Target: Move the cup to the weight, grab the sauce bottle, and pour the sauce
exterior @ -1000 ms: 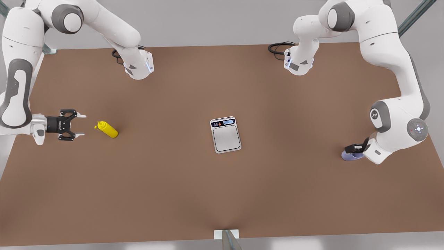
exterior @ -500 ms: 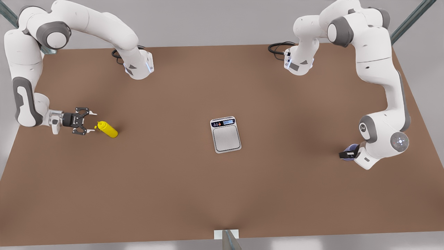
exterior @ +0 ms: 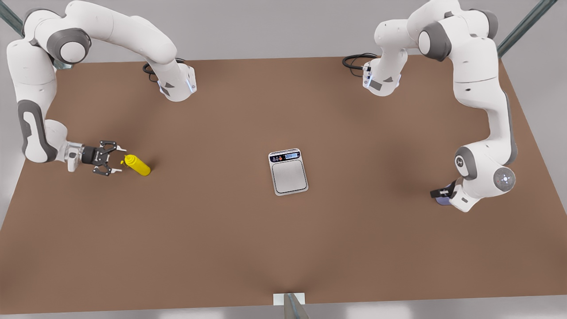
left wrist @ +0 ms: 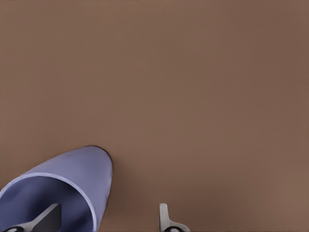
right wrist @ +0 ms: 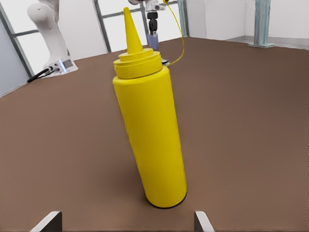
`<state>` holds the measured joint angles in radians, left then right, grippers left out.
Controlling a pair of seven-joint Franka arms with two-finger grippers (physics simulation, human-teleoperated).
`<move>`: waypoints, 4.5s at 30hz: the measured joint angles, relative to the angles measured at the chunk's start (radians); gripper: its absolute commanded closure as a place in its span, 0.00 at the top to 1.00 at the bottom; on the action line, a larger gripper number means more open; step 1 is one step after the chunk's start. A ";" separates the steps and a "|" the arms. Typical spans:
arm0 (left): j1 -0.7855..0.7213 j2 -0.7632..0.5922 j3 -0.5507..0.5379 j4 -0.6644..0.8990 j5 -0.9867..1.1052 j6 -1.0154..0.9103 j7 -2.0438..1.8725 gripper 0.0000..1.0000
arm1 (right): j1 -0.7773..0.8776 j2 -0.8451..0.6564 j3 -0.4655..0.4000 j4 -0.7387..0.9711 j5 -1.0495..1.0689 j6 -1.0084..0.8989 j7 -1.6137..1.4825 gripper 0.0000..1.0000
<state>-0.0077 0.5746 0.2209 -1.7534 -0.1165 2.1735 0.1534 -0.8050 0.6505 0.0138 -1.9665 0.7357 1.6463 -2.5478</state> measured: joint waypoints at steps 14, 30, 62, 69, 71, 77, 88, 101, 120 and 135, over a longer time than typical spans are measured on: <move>0.003 0.007 0.004 0.008 -0.034 -0.003 0.014 0.25 | 0.056 0.011 0.017 -0.025 0.090 0.024 -0.046 1.00; 0.003 -0.002 0.011 0.028 0.056 -0.032 0.003 0.21 | 0.139 0.021 0.017 -0.029 0.108 0.021 -0.045 1.00; -0.543 -0.093 -0.040 -0.024 -0.025 -0.040 -0.756 0.22 | 0.170 0.021 0.026 -0.029 0.114 0.015 -0.036 0.60; -0.680 -0.087 -0.047 0.005 -0.044 -0.040 -0.966 0.22 | 0.171 -0.005 0.026 -0.023 0.113 0.006 0.000 0.59; -0.717 -0.073 -0.048 0.018 -0.051 -0.039 -1.007 0.22 | 0.192 -0.068 0.026 -0.016 0.112 -0.002 0.073 0.59; -0.790 -0.017 -0.068 0.110 -0.071 -0.041 -1.172 0.22 | 0.268 -0.138 0.031 -0.005 0.143 0.009 0.180 0.59; -0.855 0.114 -0.092 0.270 -0.091 -0.045 -1.344 0.22 | 0.622 -0.206 0.031 0.003 0.415 0.288 0.432 0.59; -0.874 0.139 -0.090 0.325 -0.118 -0.049 -1.367 0.83 | 1.102 -0.287 0.028 0.021 0.451 0.944 0.782 0.59; -0.782 0.015 0.710 0.383 -0.297 -0.559 -0.025 1.00 | 1.383 -0.247 0.018 0.153 -0.600 1.028 1.812 0.59; -0.034 -0.475 -0.205 0.040 0.039 -0.356 -0.101 1.00 | 1.543 -0.199 0.025 0.316 -1.191 0.626 1.839 0.59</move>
<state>-0.0414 0.0993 0.0157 -1.7134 -0.0780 1.8177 0.0521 0.7383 0.4510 0.0384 -1.6508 -0.4549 2.2722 -0.7092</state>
